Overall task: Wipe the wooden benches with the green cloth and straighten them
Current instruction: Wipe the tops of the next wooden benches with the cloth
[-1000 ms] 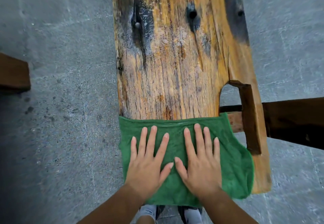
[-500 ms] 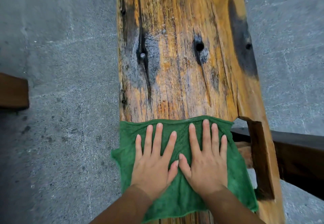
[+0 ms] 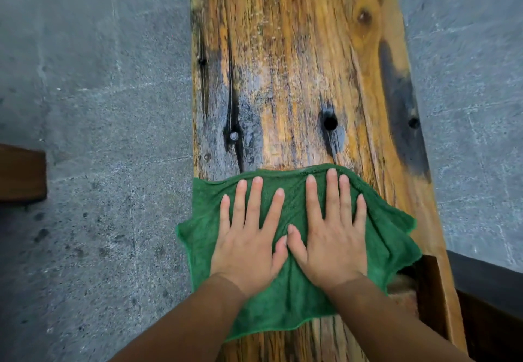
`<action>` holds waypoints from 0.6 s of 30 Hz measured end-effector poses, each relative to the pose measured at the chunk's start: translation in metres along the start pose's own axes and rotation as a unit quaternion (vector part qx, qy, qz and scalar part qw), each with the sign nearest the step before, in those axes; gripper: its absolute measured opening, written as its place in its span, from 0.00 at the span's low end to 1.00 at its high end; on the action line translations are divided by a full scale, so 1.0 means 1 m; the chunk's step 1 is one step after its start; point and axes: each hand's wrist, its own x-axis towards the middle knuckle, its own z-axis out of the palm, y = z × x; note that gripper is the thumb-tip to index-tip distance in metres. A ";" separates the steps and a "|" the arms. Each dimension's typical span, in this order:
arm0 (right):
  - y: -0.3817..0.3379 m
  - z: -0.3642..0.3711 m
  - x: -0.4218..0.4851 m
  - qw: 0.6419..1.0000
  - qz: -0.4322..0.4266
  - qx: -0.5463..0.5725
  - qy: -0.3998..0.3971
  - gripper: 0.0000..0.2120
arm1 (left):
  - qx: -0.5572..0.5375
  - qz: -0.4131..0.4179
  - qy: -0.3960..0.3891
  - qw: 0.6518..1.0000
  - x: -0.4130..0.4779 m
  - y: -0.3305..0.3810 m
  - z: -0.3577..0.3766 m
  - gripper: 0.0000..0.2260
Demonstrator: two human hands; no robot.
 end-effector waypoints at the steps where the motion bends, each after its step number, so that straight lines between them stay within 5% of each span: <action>1: 0.000 -0.002 0.011 1.000 -0.001 0.001 0.002 0.42 | 0.000 -0.001 -0.001 1.000 0.010 -0.004 -0.002 0.34; 18: -0.004 -0.023 0.111 1.000 -0.020 -0.003 0.010 0.42 | -0.004 -0.020 -0.001 1.000 0.099 -0.035 -0.028 0.36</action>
